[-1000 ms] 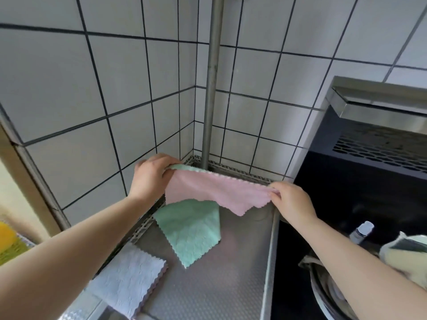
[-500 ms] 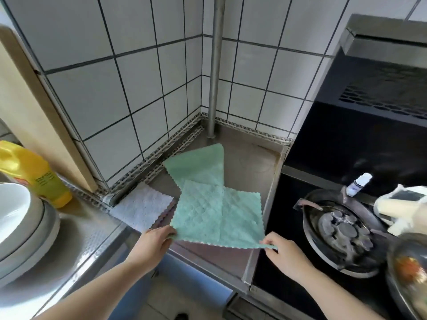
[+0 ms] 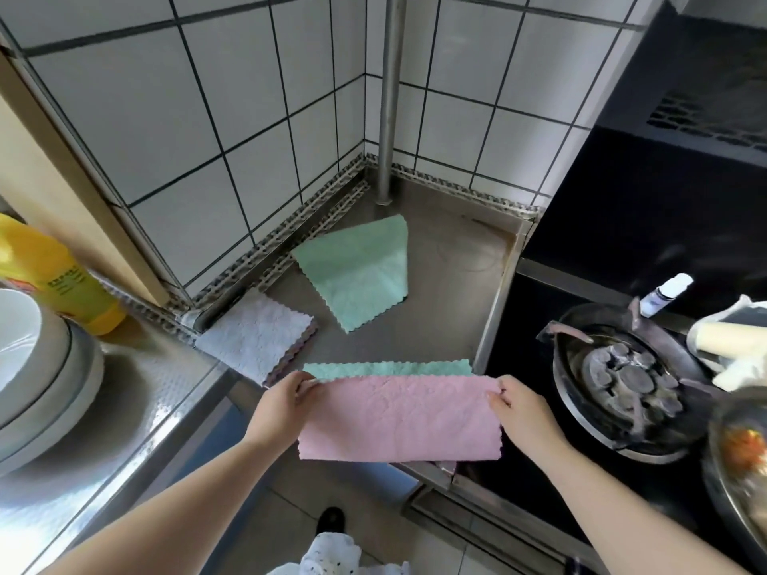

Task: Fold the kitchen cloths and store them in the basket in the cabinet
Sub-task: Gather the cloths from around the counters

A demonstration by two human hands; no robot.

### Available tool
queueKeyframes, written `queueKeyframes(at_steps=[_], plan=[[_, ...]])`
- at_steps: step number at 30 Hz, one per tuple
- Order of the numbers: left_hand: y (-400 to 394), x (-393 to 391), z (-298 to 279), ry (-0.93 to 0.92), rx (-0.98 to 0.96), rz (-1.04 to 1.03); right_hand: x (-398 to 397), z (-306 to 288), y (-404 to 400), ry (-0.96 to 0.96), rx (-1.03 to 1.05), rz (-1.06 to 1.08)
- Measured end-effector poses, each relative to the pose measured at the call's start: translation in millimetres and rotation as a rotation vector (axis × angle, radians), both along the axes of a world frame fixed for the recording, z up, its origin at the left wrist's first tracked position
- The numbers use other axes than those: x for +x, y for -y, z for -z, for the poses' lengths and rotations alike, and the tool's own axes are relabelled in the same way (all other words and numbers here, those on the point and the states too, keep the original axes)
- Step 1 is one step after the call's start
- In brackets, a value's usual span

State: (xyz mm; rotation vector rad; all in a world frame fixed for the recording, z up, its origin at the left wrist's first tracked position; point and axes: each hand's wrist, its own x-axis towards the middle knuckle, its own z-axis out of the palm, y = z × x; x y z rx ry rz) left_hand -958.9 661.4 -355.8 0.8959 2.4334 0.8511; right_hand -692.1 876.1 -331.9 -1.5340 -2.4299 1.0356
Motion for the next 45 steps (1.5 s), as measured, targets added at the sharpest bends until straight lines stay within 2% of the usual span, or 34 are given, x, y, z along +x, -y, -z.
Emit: queueKeyframes(at_steps=[6, 14, 20, 23, 25, 27, 28, 32, 35, 38, 41, 45], plan=[[-15.5, -15.5, 6.8, 0.037, -0.020, -0.110, -36.1, 6.5, -16.3, 0.001, -0.024, 0.025], [-33.6, -30.3, 15.0, 0.030, -0.074, -0.092, -55.5, 16.3, -29.4, 0.153, -0.059, 0.059], [-38.7, -34.3, 20.0, -0.002, -0.122, -0.065, -56.7, 16.8, -27.5, 0.171, -0.056, 0.074], [-39.9, -30.0, 16.6, -0.029, -0.134, -0.028, -56.9, 12.9, -20.6, 0.183, 0.112, 0.090], [-39.4, -23.0, 13.5, -0.177, -0.082, 0.065, -63.5, 7.8, -10.4, 0.077, 0.230, 0.119], [-40.7, -8.0, 9.2, -0.367, -0.023, 0.238, -74.7, 7.0, 9.1, -0.036, 0.283, 0.038], [-42.7, 2.1, 9.1, -0.405, -0.025, 0.331, -81.4, 10.2, 20.9, -0.046, 0.295, -0.052], [-54.1, 43.7, 25.8, -0.347, -0.197, 0.554, -112.1, 36.2, 66.4, 0.040, 0.260, -0.363], [-52.0, 56.4, 24.8, -0.399, -0.257, 0.584, -116.2, 57.4, 77.0, 0.199, 0.245, -0.424], [-44.2, 54.1, 32.2, -0.529, -0.135, 0.540, -101.1, 60.9, 71.8, 0.297, 0.398, -0.482], [-42.2, 49.3, 35.1, -0.567, -0.133, 0.525, -87.4, 62.7, 63.0, 0.324, 0.521, -0.499], [-41.1, 48.8, 31.1, -0.565, -0.183, 0.548, -71.4, 60.4, 44.1, 0.461, 0.488, -0.500]])
